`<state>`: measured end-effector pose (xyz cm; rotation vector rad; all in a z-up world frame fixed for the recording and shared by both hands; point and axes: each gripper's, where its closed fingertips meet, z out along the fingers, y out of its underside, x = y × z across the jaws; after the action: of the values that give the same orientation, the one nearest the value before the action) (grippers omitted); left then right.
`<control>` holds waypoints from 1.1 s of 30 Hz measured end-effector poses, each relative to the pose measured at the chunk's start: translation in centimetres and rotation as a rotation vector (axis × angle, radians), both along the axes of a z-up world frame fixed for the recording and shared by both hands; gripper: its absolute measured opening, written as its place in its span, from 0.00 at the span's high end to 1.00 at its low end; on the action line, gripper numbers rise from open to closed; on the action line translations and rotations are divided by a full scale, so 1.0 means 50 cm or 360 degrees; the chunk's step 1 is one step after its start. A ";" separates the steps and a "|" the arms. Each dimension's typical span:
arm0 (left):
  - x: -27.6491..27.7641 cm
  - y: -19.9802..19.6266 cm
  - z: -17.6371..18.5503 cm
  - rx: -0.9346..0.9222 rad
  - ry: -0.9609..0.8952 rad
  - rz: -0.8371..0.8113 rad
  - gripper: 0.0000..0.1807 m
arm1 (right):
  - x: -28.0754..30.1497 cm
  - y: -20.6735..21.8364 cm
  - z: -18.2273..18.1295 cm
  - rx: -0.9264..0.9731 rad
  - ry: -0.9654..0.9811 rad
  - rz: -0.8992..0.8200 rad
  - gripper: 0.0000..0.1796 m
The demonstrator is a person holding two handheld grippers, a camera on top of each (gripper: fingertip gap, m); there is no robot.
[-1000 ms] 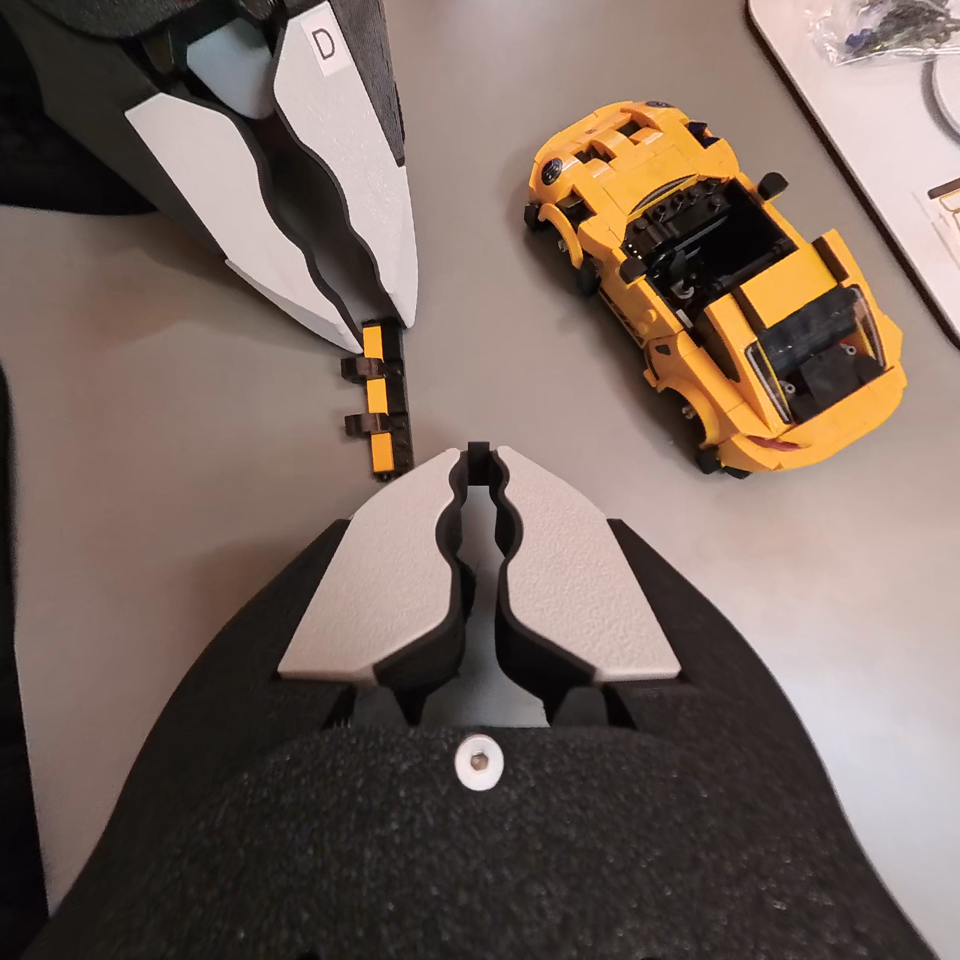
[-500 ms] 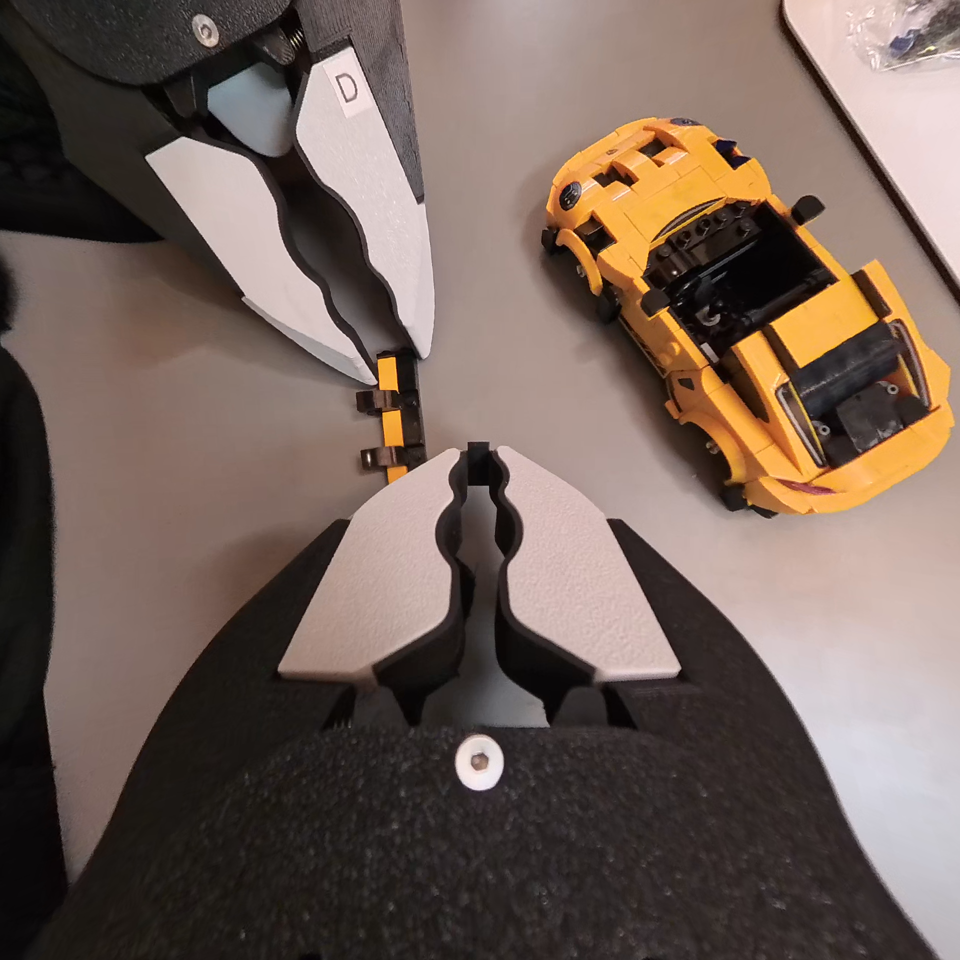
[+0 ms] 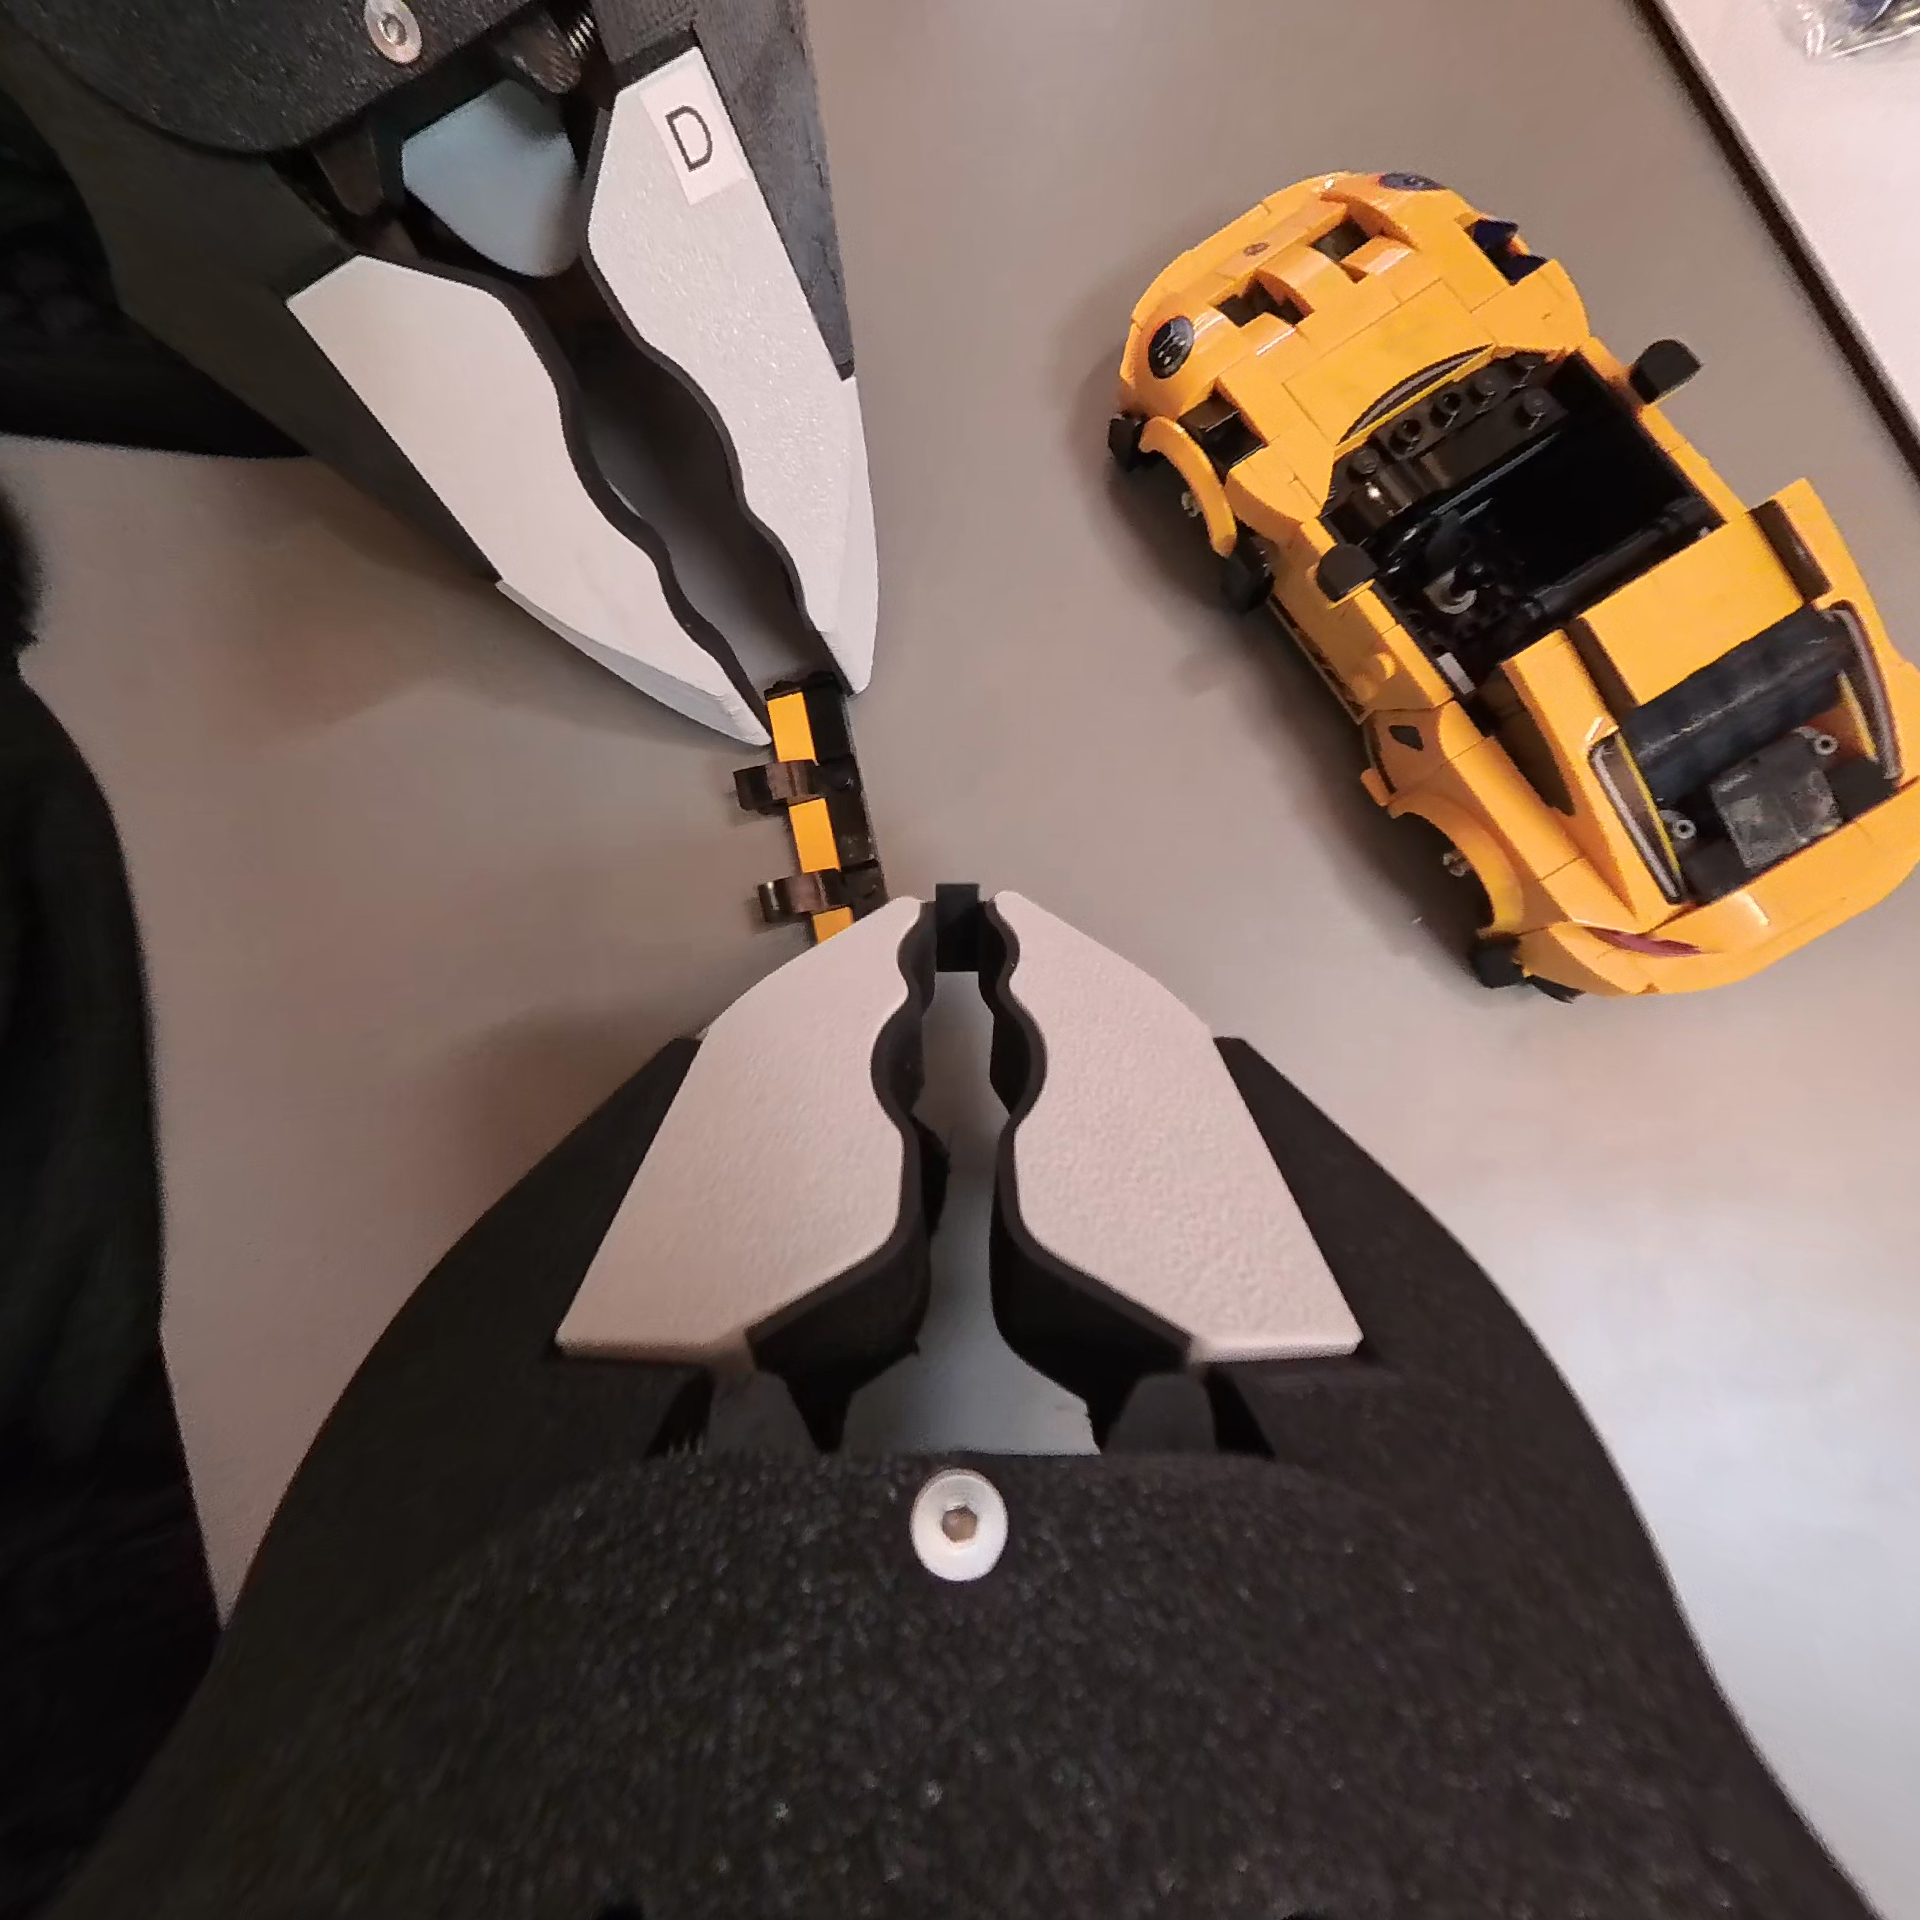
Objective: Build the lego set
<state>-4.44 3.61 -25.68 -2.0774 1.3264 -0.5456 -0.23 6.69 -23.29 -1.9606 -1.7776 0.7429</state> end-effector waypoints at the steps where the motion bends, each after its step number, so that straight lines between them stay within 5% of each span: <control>1: 0.000 0.000 0.000 0.0002 0.0003 0.0003 0.91 | 0.000 -0.004 -0.001 -0.0007 -0.0010 0.0003 0.96; 33: -0.001 -0.002 0.001 0.0081 0.0074 -0.0027 0.90 | -0.016 -0.031 -0.039 0.0000 -0.0196 0.0086 0.96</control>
<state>-4.51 3.49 -25.62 -2.0506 1.3714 -0.4686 -1.04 5.12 -25.23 -2.0045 -1.9089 0.6515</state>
